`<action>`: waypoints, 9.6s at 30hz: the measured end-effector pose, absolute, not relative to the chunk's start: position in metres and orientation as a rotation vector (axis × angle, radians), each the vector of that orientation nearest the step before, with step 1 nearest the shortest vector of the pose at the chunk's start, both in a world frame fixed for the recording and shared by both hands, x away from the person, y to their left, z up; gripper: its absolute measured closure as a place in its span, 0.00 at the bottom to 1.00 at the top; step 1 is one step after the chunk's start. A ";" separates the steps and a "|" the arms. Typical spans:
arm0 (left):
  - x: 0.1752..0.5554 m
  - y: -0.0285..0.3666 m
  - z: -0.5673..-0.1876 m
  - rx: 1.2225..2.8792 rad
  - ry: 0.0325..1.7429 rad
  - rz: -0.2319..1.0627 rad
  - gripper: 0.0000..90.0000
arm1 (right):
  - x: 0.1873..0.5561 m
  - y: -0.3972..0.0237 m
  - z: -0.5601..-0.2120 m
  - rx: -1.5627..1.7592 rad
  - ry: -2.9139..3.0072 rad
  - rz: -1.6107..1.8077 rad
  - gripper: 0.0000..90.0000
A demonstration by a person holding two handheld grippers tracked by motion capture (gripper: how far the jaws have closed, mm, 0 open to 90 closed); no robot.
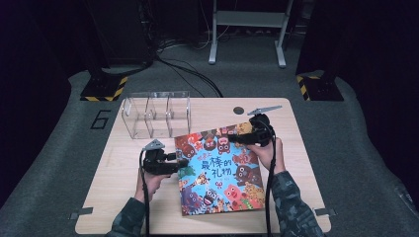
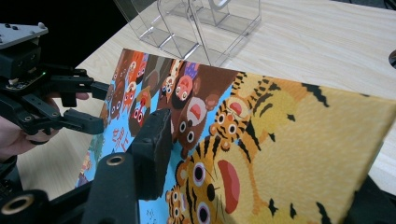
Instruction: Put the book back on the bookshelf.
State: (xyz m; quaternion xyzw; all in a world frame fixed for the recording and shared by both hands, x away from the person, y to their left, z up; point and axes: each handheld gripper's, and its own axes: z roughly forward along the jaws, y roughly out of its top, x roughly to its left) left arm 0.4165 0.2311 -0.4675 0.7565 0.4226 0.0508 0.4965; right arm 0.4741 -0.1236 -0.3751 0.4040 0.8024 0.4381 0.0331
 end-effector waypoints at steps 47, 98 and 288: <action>0.398 0.257 -0.421 1.813 0.950 0.393 0.61 | 0.471 -0.110 -0.360 1.035 2.417 1.452 0.42; 0.378 0.260 -0.404 1.885 0.831 0.639 0.63 | 0.475 -0.093 -0.361 0.987 2.369 1.356 0.29; 0.412 0.282 -0.265 1.870 0.703 0.425 0.90 | 0.456 -0.185 -0.528 1.283 2.244 0.951 0.02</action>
